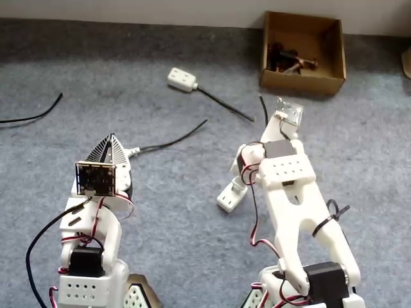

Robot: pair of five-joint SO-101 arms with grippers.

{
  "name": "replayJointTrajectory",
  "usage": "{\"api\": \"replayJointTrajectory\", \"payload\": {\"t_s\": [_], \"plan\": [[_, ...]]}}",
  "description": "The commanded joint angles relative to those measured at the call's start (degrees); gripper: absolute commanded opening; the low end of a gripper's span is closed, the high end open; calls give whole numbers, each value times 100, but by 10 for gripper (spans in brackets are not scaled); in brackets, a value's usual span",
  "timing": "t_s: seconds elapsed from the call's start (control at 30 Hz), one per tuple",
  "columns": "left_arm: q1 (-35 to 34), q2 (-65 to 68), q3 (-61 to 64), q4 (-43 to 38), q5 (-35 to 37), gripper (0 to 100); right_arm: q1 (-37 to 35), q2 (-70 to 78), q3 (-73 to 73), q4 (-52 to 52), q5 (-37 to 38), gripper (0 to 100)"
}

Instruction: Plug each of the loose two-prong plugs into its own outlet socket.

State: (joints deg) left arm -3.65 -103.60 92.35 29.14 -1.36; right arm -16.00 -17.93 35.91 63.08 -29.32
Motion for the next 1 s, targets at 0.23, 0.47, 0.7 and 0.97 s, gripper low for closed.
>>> {"api": "replayJointTrajectory", "payload": {"t_s": [0.23, 0.47, 0.7, 0.97], "plan": [[-48, -75, -101, -132, 18, 7, -119, -84, 13, 84, -18, 5], [-48, -75, -84, -132, 18, 7, -4, -75, -40, 48, 264, 5], [-48, -75, -84, -123, 18, 7, 470, -48, -40, 40, 273, 5], [-48, -75, -75, -114, 18, 7, 875, -48, -40, -198, 273, 5]]}}
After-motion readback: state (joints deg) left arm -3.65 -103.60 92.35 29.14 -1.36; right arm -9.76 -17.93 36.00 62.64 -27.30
